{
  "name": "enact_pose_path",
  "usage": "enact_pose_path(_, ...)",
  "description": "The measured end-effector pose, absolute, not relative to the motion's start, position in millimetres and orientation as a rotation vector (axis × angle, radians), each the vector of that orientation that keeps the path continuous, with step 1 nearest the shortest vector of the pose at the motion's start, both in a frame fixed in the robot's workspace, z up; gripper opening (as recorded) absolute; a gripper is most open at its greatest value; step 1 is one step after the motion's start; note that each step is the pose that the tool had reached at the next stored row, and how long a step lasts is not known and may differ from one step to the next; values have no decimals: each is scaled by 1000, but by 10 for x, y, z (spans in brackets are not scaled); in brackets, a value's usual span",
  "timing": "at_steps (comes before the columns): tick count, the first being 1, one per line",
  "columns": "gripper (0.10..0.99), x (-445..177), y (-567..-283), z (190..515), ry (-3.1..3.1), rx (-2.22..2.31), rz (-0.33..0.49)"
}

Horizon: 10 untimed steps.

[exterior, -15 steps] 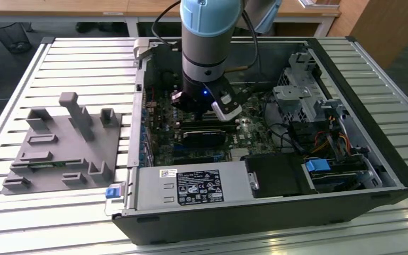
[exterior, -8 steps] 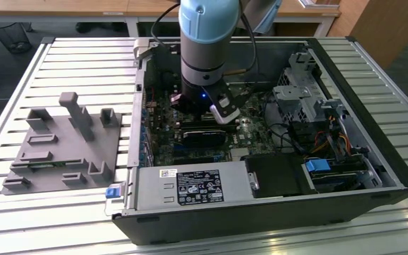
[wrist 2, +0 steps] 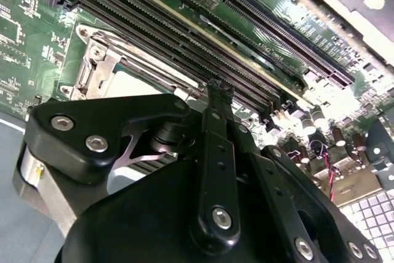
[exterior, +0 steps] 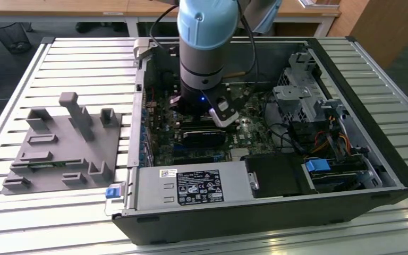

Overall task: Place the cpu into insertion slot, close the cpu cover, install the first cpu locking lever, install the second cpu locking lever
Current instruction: 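Install the second cpu locking lever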

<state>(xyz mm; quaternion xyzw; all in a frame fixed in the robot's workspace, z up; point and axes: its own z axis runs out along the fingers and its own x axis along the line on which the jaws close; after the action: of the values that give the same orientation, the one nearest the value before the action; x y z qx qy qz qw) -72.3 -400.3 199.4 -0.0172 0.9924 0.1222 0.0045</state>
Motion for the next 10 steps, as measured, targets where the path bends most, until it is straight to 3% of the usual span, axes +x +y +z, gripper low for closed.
enact_pose_path(10,106,-750,-4008,1945,3102,-54,432)
